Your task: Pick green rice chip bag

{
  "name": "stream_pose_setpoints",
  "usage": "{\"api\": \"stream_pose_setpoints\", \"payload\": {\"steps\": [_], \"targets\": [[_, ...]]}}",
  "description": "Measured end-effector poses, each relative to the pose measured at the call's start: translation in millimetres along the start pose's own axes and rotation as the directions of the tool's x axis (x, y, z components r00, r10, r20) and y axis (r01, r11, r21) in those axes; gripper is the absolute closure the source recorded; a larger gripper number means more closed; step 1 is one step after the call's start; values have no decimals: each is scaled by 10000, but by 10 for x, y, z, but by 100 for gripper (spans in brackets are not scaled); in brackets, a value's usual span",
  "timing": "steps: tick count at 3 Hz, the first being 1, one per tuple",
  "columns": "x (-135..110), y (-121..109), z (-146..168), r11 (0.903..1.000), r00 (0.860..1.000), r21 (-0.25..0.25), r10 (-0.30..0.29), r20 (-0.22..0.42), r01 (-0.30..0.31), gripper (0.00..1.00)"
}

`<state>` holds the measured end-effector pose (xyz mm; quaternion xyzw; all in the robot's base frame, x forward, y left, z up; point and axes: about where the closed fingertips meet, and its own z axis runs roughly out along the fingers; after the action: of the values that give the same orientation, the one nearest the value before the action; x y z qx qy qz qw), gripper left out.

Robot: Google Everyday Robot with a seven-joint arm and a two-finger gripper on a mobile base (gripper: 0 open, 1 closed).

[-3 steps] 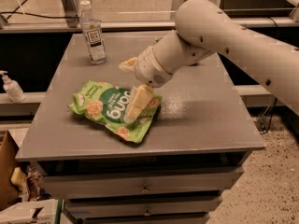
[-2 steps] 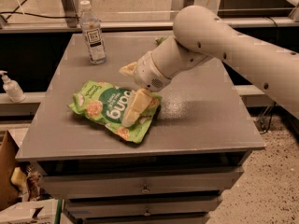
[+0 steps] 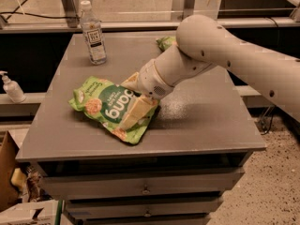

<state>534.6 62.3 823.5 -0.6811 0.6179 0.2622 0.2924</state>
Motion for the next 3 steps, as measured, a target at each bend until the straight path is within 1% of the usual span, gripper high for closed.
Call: {"api": "stream_pose_setpoints", "payload": {"steps": [1,2,3], "targets": [[7,13,-22,9999,9999,2,148,-45,-148,64],[-22,28,-78,9999,9997,-62,138,179,-137,88],[-121,27,-190,10000,9985,3,7,540,-7,100]]}}
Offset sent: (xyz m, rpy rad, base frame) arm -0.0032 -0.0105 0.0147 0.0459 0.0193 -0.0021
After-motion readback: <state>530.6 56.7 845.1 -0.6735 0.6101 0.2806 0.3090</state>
